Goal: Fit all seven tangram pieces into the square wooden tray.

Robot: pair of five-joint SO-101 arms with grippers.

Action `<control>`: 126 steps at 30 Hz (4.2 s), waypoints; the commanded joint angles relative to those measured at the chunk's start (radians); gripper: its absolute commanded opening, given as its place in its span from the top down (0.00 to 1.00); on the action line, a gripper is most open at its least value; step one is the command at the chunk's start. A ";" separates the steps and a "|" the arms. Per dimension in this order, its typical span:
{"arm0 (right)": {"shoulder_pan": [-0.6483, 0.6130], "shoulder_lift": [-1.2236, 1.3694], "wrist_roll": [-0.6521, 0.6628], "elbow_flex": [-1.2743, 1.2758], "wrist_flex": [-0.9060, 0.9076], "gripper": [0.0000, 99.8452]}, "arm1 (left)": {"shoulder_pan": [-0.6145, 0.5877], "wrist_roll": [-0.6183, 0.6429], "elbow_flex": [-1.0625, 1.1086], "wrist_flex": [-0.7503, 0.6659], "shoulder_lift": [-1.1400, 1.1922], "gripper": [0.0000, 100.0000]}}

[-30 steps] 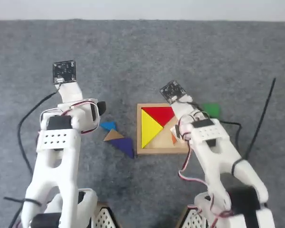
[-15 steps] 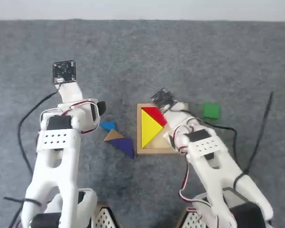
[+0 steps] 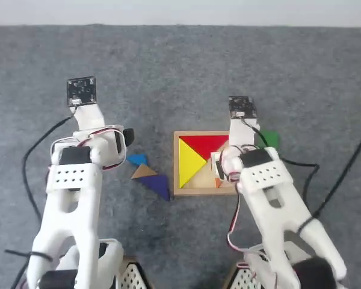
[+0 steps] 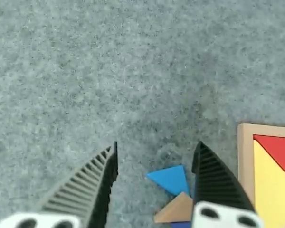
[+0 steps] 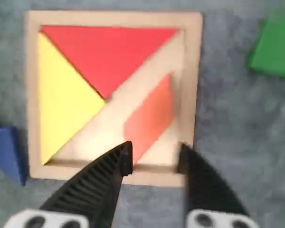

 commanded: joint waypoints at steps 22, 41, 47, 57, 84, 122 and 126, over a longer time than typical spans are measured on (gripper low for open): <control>-0.056 0.341 -0.247 -0.272 -0.070 0.69 | 0.000 -0.005 -0.007 -0.021 -0.003 0.75; -0.107 0.535 -0.249 -0.354 -0.079 0.75 | 0.002 -0.005 -0.007 -0.021 -0.003 0.75; -0.111 0.555 -0.241 -0.377 -0.068 0.83 | 0.002 -0.005 -0.007 -0.021 -0.003 0.75; -0.114 0.506 -0.198 -0.347 -0.038 0.82 | 0.002 -0.005 -0.007 -0.021 -0.003 0.75; 0.180 0.437 0.186 -0.353 -0.059 0.82 | 0.002 -0.002 0.002 -0.021 -0.003 0.75; 0.076 0.489 -0.560 -0.382 0.036 0.82 | 0.000 -0.003 0.004 -0.021 -0.003 0.75; 0.125 0.484 -0.568 -0.390 0.036 0.82 | 0.000 -0.003 0.004 -0.021 -0.003 0.75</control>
